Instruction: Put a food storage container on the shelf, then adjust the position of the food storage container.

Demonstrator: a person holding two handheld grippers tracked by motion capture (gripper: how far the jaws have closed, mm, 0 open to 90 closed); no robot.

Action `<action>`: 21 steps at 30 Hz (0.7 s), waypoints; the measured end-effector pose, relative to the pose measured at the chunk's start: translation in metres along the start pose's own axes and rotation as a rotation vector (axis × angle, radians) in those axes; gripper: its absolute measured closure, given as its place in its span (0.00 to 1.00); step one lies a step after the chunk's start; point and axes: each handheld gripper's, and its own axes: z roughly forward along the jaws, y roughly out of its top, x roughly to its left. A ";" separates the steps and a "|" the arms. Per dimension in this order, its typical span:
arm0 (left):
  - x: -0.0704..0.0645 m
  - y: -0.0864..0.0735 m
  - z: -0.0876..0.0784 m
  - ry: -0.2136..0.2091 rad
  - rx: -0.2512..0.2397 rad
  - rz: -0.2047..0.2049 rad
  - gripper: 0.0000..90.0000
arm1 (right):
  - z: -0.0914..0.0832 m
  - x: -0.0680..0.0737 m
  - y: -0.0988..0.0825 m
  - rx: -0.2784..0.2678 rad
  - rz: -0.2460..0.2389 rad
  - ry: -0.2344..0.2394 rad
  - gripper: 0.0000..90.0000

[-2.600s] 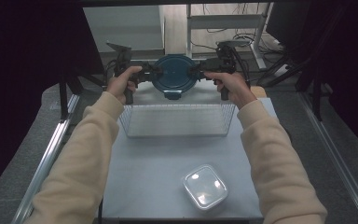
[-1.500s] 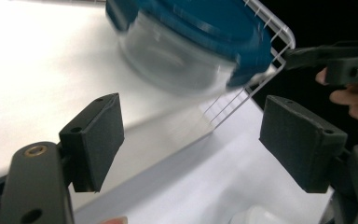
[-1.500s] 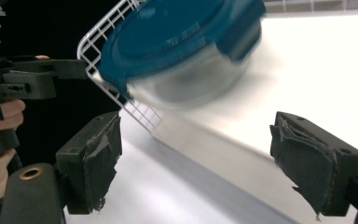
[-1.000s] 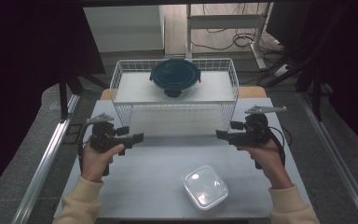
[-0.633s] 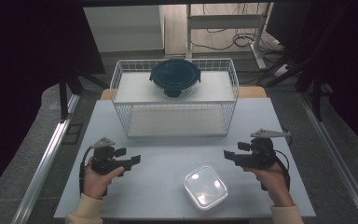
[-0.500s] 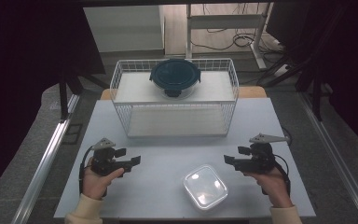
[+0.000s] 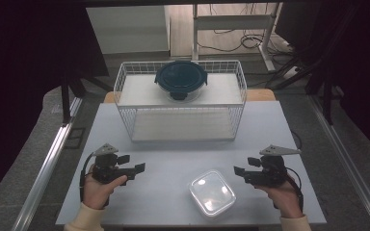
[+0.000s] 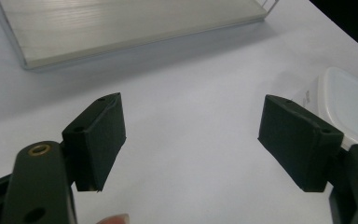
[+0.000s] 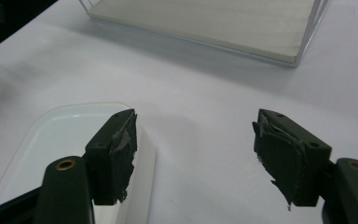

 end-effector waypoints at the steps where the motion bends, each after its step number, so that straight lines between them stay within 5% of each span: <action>1: 0.000 0.000 0.002 0.000 0.006 0.003 0.25 | 0.001 0.000 0.000 0.006 0.000 0.003 0.35; 12: 0.005 -0.004 0.005 0.006 0.014 -0.015 0.24 | 0.009 -0.007 -0.003 0.043 0.007 0.002 0.38; 21: 0.006 -0.004 0.007 0.009 0.021 -0.022 0.24 | 0.002 -0.009 -0.005 0.116 0.023 0.006 0.64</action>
